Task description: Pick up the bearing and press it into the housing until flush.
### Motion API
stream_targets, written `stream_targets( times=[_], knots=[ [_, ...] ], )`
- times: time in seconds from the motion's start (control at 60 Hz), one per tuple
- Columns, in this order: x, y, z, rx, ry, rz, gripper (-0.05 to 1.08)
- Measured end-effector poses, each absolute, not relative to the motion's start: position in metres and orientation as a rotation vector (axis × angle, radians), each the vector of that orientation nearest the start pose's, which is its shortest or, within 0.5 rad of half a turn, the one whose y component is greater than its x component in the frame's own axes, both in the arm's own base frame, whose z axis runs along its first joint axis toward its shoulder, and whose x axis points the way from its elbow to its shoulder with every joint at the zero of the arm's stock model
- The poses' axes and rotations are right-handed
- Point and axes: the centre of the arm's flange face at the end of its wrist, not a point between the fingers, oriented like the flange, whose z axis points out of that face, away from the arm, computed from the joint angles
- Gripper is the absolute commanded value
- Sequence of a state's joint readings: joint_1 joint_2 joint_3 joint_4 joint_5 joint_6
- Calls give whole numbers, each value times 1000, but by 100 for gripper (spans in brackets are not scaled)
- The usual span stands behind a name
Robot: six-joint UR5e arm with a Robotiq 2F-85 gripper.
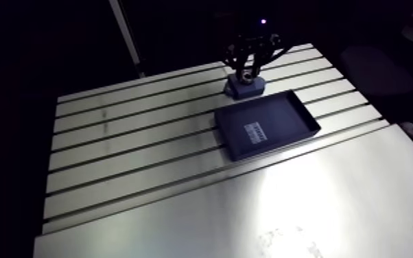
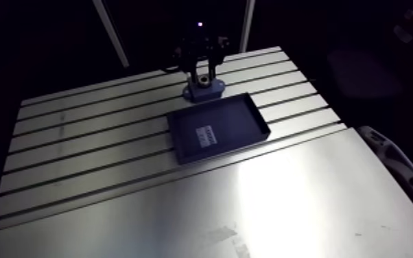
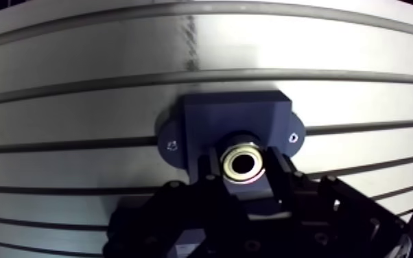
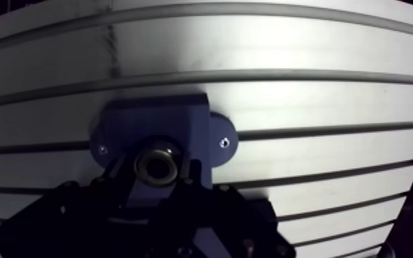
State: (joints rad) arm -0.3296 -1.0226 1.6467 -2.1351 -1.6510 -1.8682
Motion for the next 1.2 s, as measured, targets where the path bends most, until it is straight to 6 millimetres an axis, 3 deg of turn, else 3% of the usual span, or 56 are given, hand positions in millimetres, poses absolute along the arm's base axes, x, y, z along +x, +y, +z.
stream_targets(
  times=[1.2],
  knots=[
    [-642, 86, 187, 41, 3057, 89, 73]
  ],
)
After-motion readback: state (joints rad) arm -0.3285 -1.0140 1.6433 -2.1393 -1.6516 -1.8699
